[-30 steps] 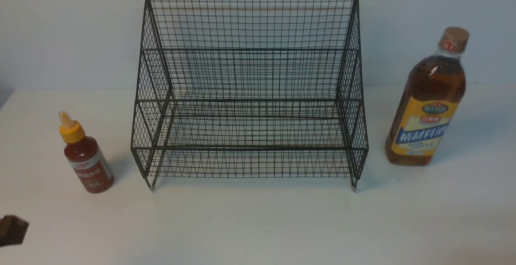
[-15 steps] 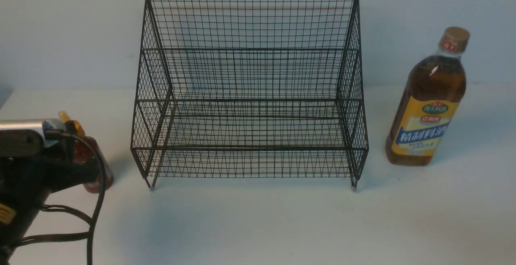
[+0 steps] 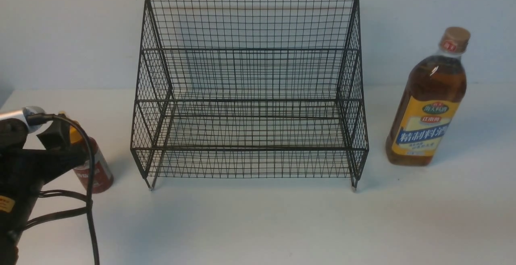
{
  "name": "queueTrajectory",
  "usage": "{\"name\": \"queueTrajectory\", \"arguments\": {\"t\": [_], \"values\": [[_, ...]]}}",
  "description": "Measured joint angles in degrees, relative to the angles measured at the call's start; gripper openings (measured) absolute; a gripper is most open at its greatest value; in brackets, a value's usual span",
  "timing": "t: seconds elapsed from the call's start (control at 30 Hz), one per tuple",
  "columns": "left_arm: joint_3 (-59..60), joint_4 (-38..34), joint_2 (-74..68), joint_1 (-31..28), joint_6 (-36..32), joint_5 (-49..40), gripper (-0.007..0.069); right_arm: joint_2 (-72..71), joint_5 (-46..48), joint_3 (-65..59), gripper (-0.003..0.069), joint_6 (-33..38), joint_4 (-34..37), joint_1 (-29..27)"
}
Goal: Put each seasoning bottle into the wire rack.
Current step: Use the left arm to grab the condiment bottle closest to it
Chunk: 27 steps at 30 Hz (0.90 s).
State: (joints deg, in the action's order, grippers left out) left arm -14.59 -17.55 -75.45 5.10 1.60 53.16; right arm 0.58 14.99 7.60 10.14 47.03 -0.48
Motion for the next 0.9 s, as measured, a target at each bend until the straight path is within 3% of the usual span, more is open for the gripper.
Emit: {"name": "queueTrajectory", "arguments": {"t": [0.1, 0.33, 0.9], "values": [[-1.4, 0.0, -2.1, 0.0, 0.0, 0.1, 0.0492, 6.1, 4.1, 7.6, -0.0015, 11.2, -1.9, 0.0], [-5.3, -3.0, -8.9, 0.0, -0.2, 0.1, 0.0492, 19.2, 13.3, 18.4, -0.0015, 27.0, -2.8, 0.0], [-12.6, -5.4, -18.3, 0.0, -5.4, 0.2, 0.0492, 23.8, 17.2, 21.0, -0.0015, 32.9, 1.0, 0.0]]}}
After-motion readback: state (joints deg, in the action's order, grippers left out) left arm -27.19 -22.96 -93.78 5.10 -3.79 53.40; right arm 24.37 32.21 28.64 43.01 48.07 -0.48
